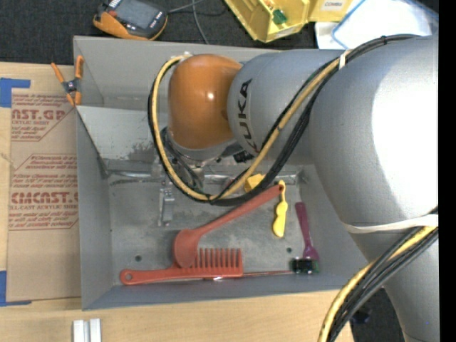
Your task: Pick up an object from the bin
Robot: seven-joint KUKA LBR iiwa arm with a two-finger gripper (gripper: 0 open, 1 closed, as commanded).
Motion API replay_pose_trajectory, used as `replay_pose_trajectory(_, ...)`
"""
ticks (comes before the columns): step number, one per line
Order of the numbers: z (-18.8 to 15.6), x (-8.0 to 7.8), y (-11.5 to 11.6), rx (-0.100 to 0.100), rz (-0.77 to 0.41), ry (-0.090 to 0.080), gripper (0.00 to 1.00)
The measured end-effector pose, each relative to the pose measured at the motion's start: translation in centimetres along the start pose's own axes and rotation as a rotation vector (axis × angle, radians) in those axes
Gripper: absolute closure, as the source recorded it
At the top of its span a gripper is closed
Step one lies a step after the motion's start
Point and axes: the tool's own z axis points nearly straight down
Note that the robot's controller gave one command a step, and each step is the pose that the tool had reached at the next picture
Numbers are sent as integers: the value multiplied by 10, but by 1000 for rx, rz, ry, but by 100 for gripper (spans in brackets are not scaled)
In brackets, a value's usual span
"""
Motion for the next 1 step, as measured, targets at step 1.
replay_pose_trajectory(1, -4, -2, -1, -1, 2, -7, 0)
